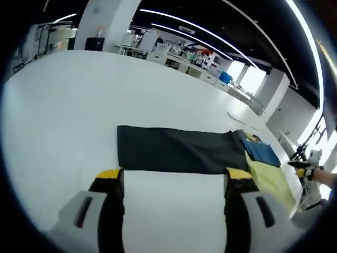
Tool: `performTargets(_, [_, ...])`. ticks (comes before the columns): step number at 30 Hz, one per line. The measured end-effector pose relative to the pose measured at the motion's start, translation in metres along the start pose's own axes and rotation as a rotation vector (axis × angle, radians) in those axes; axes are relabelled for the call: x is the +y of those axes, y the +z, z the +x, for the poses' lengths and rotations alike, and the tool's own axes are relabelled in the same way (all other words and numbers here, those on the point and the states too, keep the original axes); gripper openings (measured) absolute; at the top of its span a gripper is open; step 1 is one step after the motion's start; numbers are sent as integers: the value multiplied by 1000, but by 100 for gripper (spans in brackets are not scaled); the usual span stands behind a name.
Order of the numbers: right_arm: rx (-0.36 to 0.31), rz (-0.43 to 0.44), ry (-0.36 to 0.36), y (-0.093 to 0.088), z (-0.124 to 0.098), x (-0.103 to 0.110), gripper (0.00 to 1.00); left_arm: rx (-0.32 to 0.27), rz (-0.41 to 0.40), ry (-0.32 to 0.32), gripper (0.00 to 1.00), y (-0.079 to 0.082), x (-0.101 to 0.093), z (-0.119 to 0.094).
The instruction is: Fold the garment on the visible template until the final outline fits inside the template.
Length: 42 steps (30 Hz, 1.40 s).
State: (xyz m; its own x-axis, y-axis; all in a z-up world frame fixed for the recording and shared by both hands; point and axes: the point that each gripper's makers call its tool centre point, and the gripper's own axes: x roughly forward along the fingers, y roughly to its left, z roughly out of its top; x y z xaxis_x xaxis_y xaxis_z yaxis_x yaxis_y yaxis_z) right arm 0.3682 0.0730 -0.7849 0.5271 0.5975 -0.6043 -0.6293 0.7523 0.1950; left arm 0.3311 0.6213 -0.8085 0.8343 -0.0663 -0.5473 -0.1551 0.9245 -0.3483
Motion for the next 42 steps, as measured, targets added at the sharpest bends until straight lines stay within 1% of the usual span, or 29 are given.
performTargets(1, [-19, 36, -9, 1, -4, -2, 90, -11, 6, 10, 75, 1, 2, 1])
performTargets(2, [-26, 47, -13, 1, -7, -3, 90, -19, -8, 41, 75, 3, 9, 3])
performTargets(4, [-34, 50, -14, 0, -16, 3, 89, -24, -23, 57, 74, 2, 15, 6])
performTargets(7, [-44, 55, -11, 1, -24, 7, 88, -8, -19, 57, 70, -1, 18, 13])
performTargets(11, [-49, 56, -30, -1, -36, 1, 87, -6, -23, 54, 67, -3, 18, 15])
performTargets(12, [-50, 63, -43, -3, -38, -4, 87, -12, -26, 60, 66, -2, 20, 17])
performTargets(14, [-53, 71, -49, -4, -43, -4, 87, -14, -28, 71, 64, -4, 20, 16])
performTargets(16, [-55, 86, -57, -7, -46, -6, 86, -25, -32, 82, 58, -3, 23, 17])
performTargets(18, [-54, 107, -60, -10, -49, -7, 84, -19, -40, 83, 53, -3, 24, 21])
performTargets(20, [-62, 112, -73, -11, -53, -9, 84, -24, -42, 106, 47, -3, 30, 22])
performTargets(21, [-59, 115, -80, -12, -54, -10, 84, -31, -52, 117, 45, -3, 28, 20])
performTargets(23, [-58, 120, -82, -14, -56, -11, 83, -33, -46, 121, 39, -4, 25, 21])
performTargets(26, [-54, 124, -92, -18, -59, -10, 82, -29, -44, 131, 32, -5, 27, 23])
performTargets(27, [-52, 131, -98, -20, -60, -11, 82, -25, -60, 142, 30, -3, 31, 24])
performTargets(29, [-58, 147, -94, -21, -60, -10, 81, -22, -65, 162, 24, -3, 37, 24])
performTargets(31, [-57, 153, -98, -24, -59, -10, 81, -5, -27, 190, 14, -3, 47, 25])
performTargets(32, [-53, 152, -98, -26, -59, -10, 80, -5, -38, 182, 11, -3, 46, 26])
performTargets(34, [-48, 150, -98, -28, -60, -7, 80, 8, -57, 184, 3, -5, 52, 26])
performTargets(35, [-43, 146, -96, -29, -60, -6, 80, 7, -59, 184, 1, -5, 54, 25])
performTargets(36, [-40, 143, -94, -30, -60, -4, 80, -5, -70, 184, 1, -5, 55, 25])
performTargets(37, [-39, 139, -95, -31, -60, -4, 80, -4, -78, 186, 1, -5, 56, 25])
performTargets(40, [-40, 141, -90, -31, -60, -2, 80, -11, -89, 175, 0, -7, 48, 18])
performTargets(41, [-40, 141, -90, -31, -60, -2, 80, -21, -95, 166, 0, -4, 46, 16])
performTargets(42, [-41, 140, -91, -31, -60, -2, 80, -44, -94, 150, 0, 2, 44, 15])
